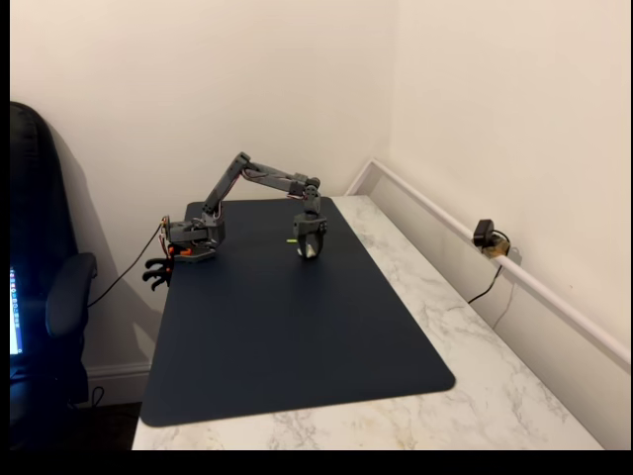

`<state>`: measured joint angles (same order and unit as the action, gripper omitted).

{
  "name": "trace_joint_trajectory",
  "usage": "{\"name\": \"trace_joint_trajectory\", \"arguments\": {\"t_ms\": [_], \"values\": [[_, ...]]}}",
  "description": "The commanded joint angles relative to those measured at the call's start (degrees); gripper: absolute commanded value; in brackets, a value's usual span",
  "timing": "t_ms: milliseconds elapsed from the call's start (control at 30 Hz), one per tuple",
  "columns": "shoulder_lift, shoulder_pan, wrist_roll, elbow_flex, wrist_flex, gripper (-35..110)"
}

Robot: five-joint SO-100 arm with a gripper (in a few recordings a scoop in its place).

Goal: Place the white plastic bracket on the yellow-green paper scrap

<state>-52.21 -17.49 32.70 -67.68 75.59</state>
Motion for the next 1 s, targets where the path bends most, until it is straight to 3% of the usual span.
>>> {"name": "trace_joint_trajectory", "arguments": {"t_ms": [0, 133, 200, 233, 700, 967], "values": [[-1.93, -0.88, 0.88, 1.49, 1.49, 3], [-2.20, -0.79, 0.09, 2.11, 2.55, 2], [-2.37, -1.05, -0.70, 2.29, 2.90, 25], [-2.90, -1.23, -0.79, 2.29, 3.34, 30], [-19.86, 1.14, 0.00, -9.76, 5.54, 36], [-25.40, 4.57, 0.79, -24.79, -2.81, 34]]}}
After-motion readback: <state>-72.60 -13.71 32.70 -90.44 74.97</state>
